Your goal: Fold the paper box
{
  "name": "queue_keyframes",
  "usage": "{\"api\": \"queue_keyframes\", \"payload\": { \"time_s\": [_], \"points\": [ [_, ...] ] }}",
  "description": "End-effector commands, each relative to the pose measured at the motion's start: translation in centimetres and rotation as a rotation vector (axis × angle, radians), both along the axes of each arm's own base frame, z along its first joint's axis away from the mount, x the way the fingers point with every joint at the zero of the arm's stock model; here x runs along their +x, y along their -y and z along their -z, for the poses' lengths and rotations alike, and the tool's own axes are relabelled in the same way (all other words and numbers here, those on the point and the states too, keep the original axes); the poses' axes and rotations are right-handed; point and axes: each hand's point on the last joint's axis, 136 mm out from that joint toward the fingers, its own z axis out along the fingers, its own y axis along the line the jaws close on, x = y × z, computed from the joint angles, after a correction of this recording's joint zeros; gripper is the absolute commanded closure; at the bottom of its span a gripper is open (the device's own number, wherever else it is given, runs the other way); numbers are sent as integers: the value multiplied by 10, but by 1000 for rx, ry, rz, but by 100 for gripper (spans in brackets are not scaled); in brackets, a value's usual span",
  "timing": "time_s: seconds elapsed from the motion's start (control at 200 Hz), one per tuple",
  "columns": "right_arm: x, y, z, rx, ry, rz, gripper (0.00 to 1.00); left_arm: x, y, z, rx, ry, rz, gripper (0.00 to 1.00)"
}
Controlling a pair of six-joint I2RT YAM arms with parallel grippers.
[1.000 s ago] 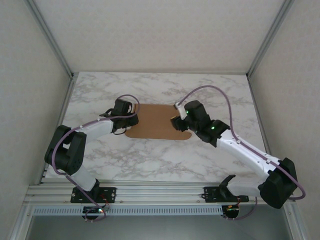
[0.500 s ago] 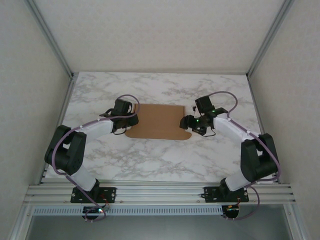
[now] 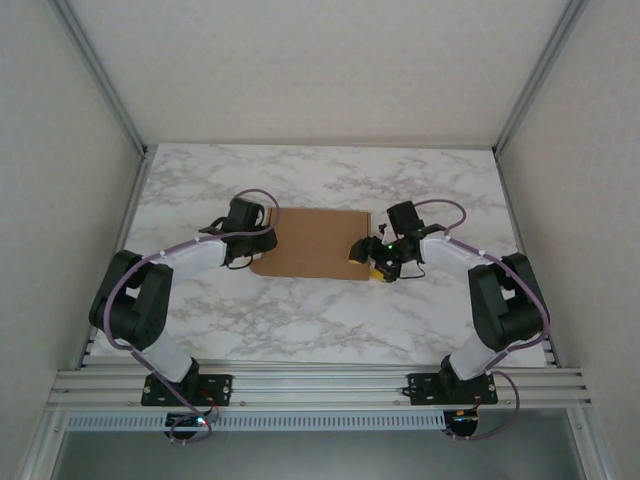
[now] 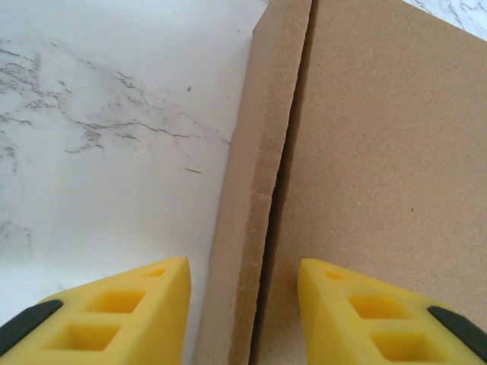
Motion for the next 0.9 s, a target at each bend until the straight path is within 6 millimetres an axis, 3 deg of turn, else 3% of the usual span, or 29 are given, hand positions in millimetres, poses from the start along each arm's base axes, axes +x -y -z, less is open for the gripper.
{"api": "queue_keyframes", "payload": {
  "time_s": [0.0, 0.325, 0.576, 0.806, 0.896],
  "points": [
    [-4, -11, -2, 101, -47, 15, 26, -13, -2, 13, 12, -57, 12, 58],
    [-1, -18, 7, 157, -61, 51, 28, -16, 3, 14, -27, -62, 10, 59],
    [1, 37, 9, -207, 71, 38, 23, -14, -1, 5, -13, -43, 0, 57],
    [15, 65, -4, -377, 196, 50, 20, -15, 3, 11, -25, -58, 5, 58],
    [25, 61, -7, -377, 216, 34, 20, -15, 5, 11, -30, -57, 11, 58]
  ]
}}
